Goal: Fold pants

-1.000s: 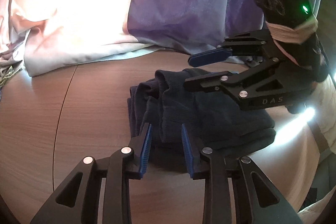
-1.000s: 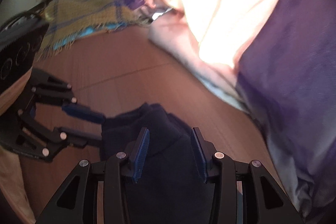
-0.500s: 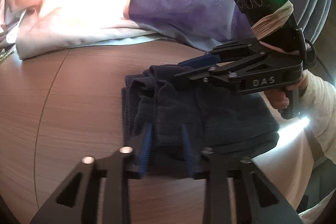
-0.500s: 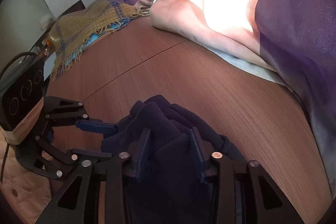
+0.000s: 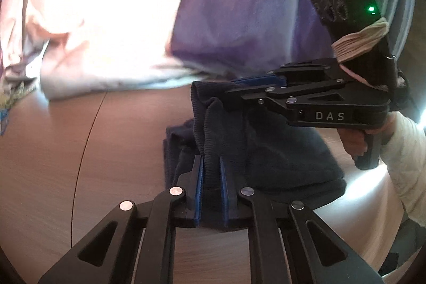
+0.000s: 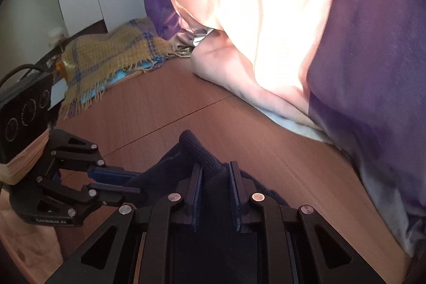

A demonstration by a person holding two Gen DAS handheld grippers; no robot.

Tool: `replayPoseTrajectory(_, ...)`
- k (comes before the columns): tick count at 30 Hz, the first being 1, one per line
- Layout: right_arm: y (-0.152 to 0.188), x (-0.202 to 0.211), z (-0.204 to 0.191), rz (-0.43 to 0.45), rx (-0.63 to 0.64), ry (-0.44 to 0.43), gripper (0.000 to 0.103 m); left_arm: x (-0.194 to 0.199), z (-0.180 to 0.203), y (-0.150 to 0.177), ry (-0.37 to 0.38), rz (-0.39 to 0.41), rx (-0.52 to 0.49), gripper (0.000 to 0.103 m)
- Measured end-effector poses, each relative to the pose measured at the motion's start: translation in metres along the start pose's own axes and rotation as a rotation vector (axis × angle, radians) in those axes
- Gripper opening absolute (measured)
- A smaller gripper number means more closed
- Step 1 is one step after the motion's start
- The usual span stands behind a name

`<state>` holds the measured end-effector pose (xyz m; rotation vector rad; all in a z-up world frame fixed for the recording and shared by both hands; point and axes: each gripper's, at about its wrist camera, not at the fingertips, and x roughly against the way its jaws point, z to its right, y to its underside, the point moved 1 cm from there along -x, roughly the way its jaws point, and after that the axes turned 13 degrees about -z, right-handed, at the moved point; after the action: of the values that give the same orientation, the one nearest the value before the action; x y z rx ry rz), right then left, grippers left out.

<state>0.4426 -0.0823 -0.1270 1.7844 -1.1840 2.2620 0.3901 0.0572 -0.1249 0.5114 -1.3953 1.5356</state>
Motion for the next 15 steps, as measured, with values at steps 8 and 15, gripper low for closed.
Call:
replayPoseTrajectory(8, -0.002, -0.027, -0.007, -0.003, -0.065, 0.056, 0.031, -0.026, -0.018, 0.014, 0.009, -0.087, 0.101, 0.014)
replayPoseTrajectory(15, 0.002, -0.011, -0.016, 0.045, -0.172, 0.141, 0.036, -0.026, -0.017, 0.016, 0.002, -0.103, 0.105, 0.014)
